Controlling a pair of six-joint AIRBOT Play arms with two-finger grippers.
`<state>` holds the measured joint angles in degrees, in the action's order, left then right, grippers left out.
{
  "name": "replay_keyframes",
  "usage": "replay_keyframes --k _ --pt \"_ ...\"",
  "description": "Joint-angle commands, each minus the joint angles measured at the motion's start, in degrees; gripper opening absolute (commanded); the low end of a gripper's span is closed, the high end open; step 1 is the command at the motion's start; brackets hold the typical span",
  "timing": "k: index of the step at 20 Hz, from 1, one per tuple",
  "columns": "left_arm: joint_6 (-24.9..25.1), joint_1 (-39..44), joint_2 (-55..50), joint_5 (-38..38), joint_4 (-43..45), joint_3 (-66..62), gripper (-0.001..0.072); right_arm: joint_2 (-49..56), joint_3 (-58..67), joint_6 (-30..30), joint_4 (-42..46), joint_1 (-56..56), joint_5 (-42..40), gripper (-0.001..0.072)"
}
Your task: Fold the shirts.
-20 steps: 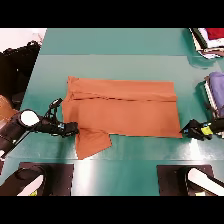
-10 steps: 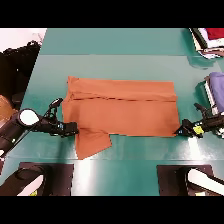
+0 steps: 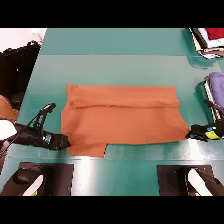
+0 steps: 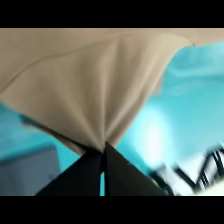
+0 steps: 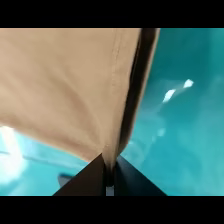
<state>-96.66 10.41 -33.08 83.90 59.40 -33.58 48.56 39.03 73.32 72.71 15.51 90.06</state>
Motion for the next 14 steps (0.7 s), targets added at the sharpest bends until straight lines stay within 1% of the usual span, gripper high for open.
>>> replay_keyframes --k 1,3,5,7,8,10,12,14 --pt "-1.1 0.0 3.2 5.2 -3.3 -1.8 0.0022 -8.0 1.5 3.6 4.4 0.0 5.1 0.0018" --pt "-0.5 0.0 2.1 -1.4 -1.7 -4.2 0.0021 -7.7 4.7 3.8 3.3 -0.1 4.5 0.0018" --pt "2.2 0.0 -1.7 -9.5 1.8 -7.0 0.0022 -3.0 9.2 3.8 1.6 -0.1 2.8 0.0018" --pt "3.0 0.0 -7.7 -15.9 5.3 -9.5 0.0022 4.0 14.1 3.7 -0.7 -0.2 -1.4 0.0018" --pt "4.1 0.0 -11.3 -18.9 6.1 -10.8 0.0022 7.8 16.4 3.4 -2.7 -0.3 -3.7 0.0018" --pt "4.2 0.0 -19.2 -25.9 7.1 -13.8 0.0023 16.7 21.5 3.1 -6.0 -1.8 -7.5 0.0018" --pt "4.1 -0.1 -26.2 -31.0 7.8 -17.5 0.0022 25.5 26.9 3.0 -9.2 -4.0 -8.2 0.0019" --pt "4.1 -0.7 -31.9 -34.4 8.4 -21.6 0.0022 32.9 32.3 3.0 -11.3 -6.4 -9.2 0.0019"
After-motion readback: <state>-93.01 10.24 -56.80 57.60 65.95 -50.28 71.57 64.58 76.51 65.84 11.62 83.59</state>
